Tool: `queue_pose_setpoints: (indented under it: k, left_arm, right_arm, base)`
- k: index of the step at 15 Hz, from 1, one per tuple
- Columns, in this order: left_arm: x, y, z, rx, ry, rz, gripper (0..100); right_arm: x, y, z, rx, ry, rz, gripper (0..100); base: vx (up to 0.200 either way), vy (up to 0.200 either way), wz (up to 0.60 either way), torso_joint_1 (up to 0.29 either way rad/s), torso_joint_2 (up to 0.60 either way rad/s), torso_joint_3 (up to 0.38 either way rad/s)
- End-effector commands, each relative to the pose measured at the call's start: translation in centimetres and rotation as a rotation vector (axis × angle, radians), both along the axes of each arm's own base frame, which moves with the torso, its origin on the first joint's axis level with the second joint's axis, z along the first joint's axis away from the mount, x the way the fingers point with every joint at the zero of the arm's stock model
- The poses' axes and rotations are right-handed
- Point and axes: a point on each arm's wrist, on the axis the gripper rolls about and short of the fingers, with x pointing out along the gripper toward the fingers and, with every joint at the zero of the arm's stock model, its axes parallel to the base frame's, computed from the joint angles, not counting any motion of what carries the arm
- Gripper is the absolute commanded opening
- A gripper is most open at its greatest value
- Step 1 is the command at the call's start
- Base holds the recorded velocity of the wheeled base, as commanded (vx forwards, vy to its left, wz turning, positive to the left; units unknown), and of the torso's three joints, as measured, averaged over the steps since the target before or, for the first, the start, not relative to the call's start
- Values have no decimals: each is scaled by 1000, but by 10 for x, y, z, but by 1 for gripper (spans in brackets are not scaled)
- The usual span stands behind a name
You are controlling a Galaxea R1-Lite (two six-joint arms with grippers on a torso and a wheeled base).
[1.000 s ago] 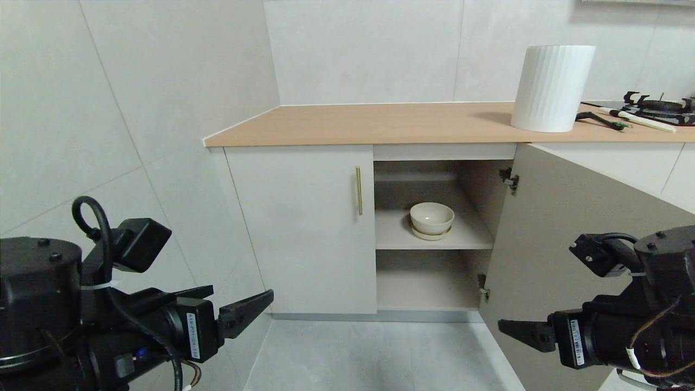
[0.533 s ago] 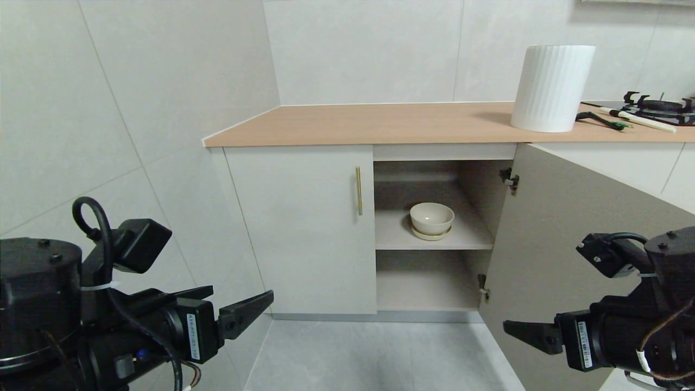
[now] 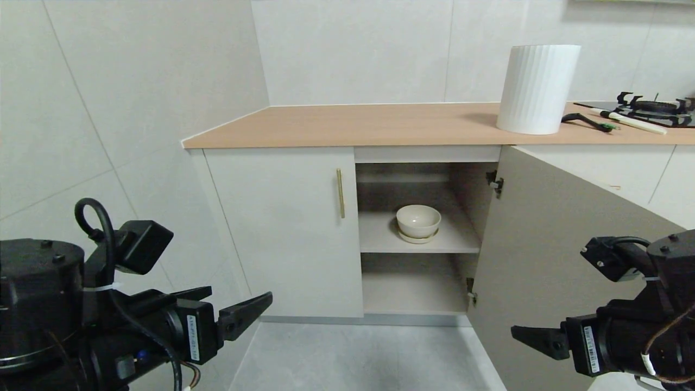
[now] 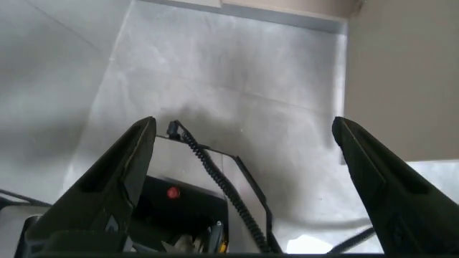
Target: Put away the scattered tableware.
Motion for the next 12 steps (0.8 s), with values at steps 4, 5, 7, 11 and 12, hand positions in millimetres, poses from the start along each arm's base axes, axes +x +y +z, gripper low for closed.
queue_pose_setpoints:
  k: [4, 5, 7, 11, 12]
  left_arm:
    - [0, 0, -1, 1, 2, 0, 100]
    - [0, 0, -1, 1, 2, 0, 100]
    - [0, 0, 0, -1, 0, -1, 100]
    - [0, 0, -1, 2, 4, -1, 100]
    - [0, 0, -1, 2, 4, -1, 100]
  right_arm:
    - [-15, -10, 4, -93, 44, 50, 100]
    - [-20, -13, 10, -108, 61, 53, 100]
    - [-27, -19, 23, -130, 95, 46, 100]
    - [-34, -54, 49, -286, 184, -168, 100]
    - [-30, -62, 50, -302, 186, -215, 100]
  base:
    - [0, -150, 0, -1, 1, 2]
    - [0, 0, 0, 0, 0, 0]
    - [0, 0, 0, 0, 0, 0]
    - [0, 0, 0, 0, 0, 0]
    - [0, 0, 0, 0, 0, 0]
